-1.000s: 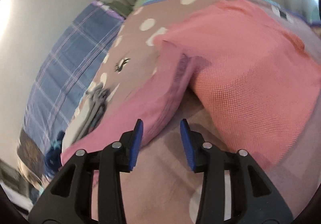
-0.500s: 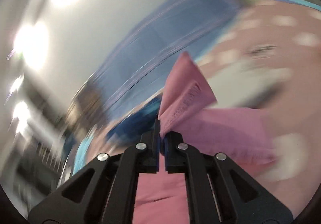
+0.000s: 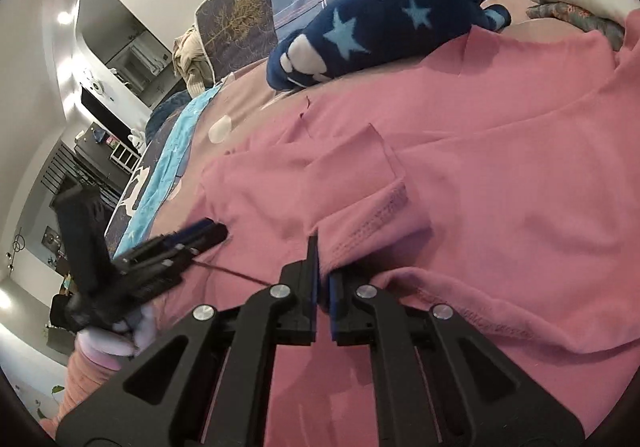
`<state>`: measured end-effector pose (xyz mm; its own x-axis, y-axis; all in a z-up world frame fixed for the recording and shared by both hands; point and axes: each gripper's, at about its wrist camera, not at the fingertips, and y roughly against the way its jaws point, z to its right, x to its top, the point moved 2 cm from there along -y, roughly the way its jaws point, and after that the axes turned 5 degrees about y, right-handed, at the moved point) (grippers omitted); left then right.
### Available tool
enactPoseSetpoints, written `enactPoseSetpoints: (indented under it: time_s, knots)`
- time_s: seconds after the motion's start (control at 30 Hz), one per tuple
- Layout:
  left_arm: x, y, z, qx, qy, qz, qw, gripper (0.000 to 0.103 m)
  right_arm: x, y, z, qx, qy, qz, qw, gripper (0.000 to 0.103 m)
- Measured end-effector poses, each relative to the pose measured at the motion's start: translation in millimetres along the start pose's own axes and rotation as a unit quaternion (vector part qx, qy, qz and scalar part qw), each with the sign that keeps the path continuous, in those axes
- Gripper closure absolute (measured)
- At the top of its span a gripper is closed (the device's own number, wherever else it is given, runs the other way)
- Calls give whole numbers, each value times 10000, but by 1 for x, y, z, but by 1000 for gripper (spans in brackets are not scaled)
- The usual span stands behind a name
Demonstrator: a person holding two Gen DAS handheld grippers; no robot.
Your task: Fold small clothes
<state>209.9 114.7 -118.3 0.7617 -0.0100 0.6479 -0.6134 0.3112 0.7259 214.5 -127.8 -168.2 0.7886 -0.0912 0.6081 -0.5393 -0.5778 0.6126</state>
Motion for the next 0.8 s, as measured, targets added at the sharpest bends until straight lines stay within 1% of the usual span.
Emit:
enactPoseSetpoints:
  time_s: [0.03,0.07,0.1,0.13,0.17,0.2,0.27,0.33,0.4,0.47,0.57,0.63,0.67,0.7,0.77,0.8]
  knots:
    - [1,6,4,-230,55,68,9997,57,3,1,-1,43,32,36,10000,94]
    - [2,10,6,-384,114,120,9991,53,5,2,-3,60,65,65,9999,86]
    - [3,14,7,-545,200,168,9982,52,5,4,-5,52,95,116,9999,80]
    - [4,17,7,-715,301,193,9968,51,10,12,-11,-3,184,262,9995,69]
    - [5,19,5,-934,459,210,9943,51,13,15,-17,-45,343,402,9986,65]
    - [6,19,2,-1095,605,221,9919,50,13,18,-30,5,695,508,9963,64]
    - [5,15,-4,-1319,866,149,9874,50,5,17,-52,147,1338,410,9901,55]
    - [4,8,-4,-1482,1003,2,9839,50,-8,10,-71,238,1948,77,9805,52]
    - [2,-1,-2,-1757,1123,-221,9778,50,-15,4,-76,214,2113,-79,9772,52]
    - [-1,-9,2,-1910,1184,-389,9736,49,-14,3,-67,216,1884,-99,9818,52]
    - [-1,-21,14,-1952,1121,-558,9727,49,-10,2,-43,218,1247,-137,9919,54]
    - [-1,-27,23,-1957,1064,-678,9725,49,-11,3,-38,174,1108,-184,9935,56]
    - [0,-31,28,-1939,1037,-730,9728,49,-11,7,-38,78,1131,-177,9934,56]
    - [1,-33,33,-1901,991,-750,9739,52,-11,12,-41,-19,1200,-158,9927,56]
    - [1,-39,43,-1842,837,-828,9758,102,-14,26,-43,-189,1326,-103,9909,56]
    - [2,-41,48,-1812,795,-859,9765,103,-16,35,-43,-237,1377,-67,9902,56]
